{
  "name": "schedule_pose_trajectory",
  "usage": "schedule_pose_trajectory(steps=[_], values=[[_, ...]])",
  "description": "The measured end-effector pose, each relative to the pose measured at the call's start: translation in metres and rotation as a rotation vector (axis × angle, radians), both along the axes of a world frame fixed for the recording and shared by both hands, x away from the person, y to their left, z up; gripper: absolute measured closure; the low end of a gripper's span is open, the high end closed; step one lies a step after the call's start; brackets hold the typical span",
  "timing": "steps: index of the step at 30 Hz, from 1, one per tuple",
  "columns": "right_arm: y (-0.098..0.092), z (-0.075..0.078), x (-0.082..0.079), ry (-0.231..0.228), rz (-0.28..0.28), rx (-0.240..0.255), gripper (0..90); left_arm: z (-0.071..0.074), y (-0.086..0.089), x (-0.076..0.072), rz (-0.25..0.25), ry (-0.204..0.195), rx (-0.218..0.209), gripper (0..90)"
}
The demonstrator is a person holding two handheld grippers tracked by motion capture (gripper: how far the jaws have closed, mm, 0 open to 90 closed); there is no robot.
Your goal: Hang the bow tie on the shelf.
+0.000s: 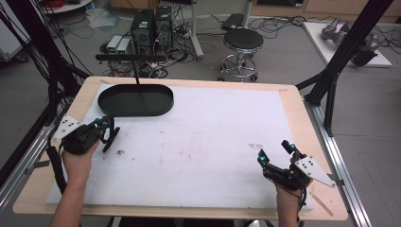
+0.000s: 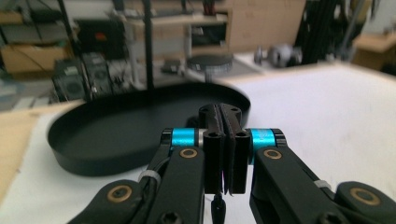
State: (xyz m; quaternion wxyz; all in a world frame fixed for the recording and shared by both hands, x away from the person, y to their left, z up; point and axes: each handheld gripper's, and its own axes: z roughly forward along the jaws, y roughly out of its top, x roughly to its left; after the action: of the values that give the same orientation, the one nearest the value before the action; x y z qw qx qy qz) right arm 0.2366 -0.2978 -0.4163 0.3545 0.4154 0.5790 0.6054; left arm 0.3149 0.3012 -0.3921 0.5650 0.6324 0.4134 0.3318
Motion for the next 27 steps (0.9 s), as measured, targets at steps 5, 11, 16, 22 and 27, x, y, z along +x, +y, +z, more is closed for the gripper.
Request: schedule_pose_trajectory(steps=[5,11,16,22,27], values=[[-0.002,0.0,-0.001,-0.002,-0.002,0.021,8.7,0.015,0.008,-0.007,0.054,-0.144,-0.094,87.6],[-0.003,0.0,-0.002,-0.005,-0.001,0.042,8.7,0.032,0.011,-0.006,0.11,-0.233,-0.126,87.7],[-0.002,-0.001,-0.001,0.001,0.004,0.019,8.7,0.046,0.015,0.001,0.179,-0.292,-0.163,87.7],[-0.008,-0.002,-0.004,-0.004,-0.007,0.034,8.7,0.058,0.022,0.017,0.273,-0.338,-0.202,87.7],[-0.013,0.001,-0.006,-0.021,0.0,0.083,8.7,0.067,0.029,0.036,0.34,-0.366,-0.203,87.7]])
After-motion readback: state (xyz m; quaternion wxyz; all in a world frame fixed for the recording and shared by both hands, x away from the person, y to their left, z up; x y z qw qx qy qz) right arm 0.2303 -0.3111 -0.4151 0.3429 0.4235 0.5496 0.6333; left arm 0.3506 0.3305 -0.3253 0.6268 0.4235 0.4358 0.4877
